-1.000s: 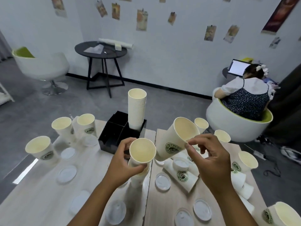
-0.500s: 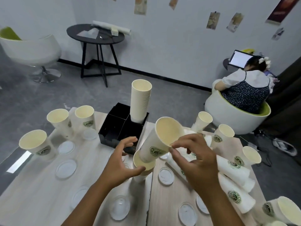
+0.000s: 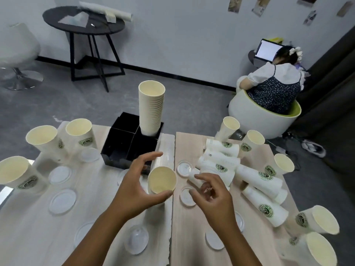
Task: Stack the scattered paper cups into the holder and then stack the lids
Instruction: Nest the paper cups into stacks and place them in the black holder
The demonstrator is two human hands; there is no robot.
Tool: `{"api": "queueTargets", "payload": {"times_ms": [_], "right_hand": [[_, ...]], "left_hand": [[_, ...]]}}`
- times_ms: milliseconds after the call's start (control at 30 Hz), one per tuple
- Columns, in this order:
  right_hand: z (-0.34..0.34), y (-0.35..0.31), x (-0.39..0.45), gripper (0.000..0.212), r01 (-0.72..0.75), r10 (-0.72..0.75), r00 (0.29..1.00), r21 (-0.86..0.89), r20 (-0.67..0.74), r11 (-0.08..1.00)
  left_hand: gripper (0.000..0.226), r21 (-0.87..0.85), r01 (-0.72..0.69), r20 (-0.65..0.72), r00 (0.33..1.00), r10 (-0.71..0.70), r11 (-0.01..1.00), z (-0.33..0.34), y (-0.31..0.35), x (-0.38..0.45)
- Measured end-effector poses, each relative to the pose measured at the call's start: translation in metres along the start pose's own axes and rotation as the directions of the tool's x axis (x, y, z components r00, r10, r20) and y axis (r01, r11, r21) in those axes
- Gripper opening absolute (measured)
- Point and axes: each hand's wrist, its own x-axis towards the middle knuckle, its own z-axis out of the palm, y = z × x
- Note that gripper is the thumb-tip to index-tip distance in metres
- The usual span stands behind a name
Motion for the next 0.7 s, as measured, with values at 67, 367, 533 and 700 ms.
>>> {"api": "queueTargets", "payload": {"times_ms": [67, 367, 533, 700], "right_hand": [[-0.02, 0.01, -0.001, 0.039, -0.085, 0.089, 0.993, 0.049, -0.074, 0.995], [-0.098, 0.085, 0.02, 0.044, -0.3, 0.315, 0.926, 0.102, -0.209, 0.948], [-0.11, 0.14, 0.039, 0.042, -0.341, 0.352, 0.912, 0.092, -0.21, 0.936], [-0.108, 0.188, 0.047, 0.035, -0.379, 0.389, 0.9, 0.09, -0.196, 0.921]], "left_hand": [[0.091, -0.012, -0.066, 0.021, 0.998, 0.066, 0.998, 0.011, 0.021, 0.009], [0.067, -0.155, -0.074, 0.273, 0.955, 0.115, 0.985, 0.137, 0.049, 0.031], [0.063, -0.134, 0.129, 0.317, 0.945, -0.08, 0.983, 0.209, 0.012, 0.042], [0.054, -0.02, 0.273, 0.245, 0.934, -0.26, 0.962, 0.264, -0.023, 0.042]]}}
